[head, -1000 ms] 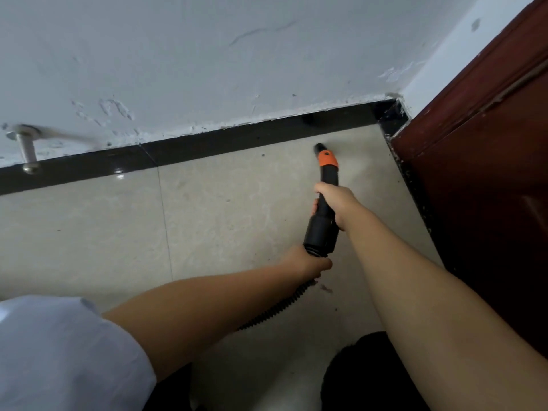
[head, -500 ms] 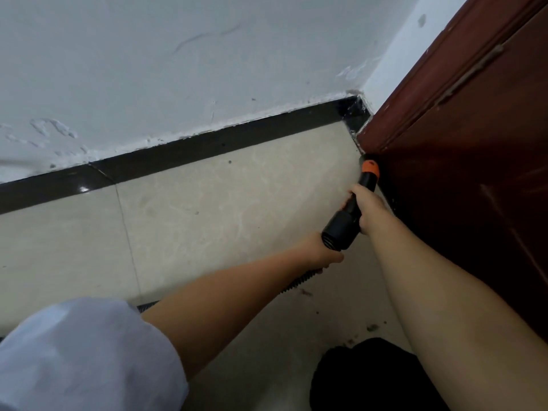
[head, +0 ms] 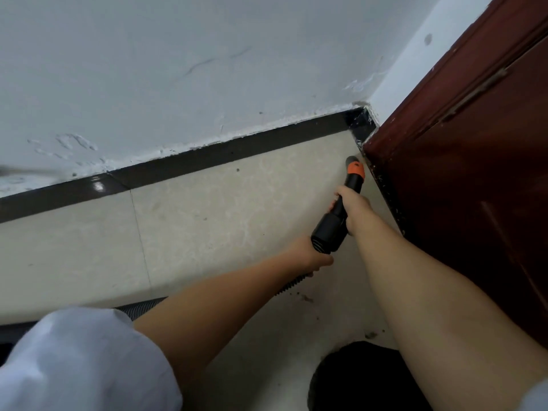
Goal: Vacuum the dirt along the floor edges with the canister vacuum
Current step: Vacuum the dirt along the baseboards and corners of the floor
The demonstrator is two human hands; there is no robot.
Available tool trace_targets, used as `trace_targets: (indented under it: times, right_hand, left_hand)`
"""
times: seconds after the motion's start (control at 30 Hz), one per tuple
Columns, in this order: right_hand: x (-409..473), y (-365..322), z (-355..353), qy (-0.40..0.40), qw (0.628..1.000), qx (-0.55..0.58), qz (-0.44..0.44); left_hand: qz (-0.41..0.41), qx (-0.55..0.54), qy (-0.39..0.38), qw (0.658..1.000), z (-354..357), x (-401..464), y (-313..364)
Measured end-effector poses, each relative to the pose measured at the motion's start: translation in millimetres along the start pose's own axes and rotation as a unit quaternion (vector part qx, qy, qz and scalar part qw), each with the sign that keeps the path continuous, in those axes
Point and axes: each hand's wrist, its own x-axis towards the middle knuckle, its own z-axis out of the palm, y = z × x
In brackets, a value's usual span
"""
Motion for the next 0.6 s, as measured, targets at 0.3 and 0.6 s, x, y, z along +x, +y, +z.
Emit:
trace_targets:
  times: [0.3, 0.6]
  right_hand:
    - [-162.8, -97.4, 7.7, 0.033, 0.999, -0.013, 0.038]
    - [-400.2, -182.5, 6.3, -0.048, 0.999, -0.007, -0.024]
  left_hand:
    - [-0.005, 0.111, -0.009, 0.994, -75.4, -153.1, 95.7]
    - [-0.022, 0.094, 0.065, 0.993, -105.2, -370.5, 175.6]
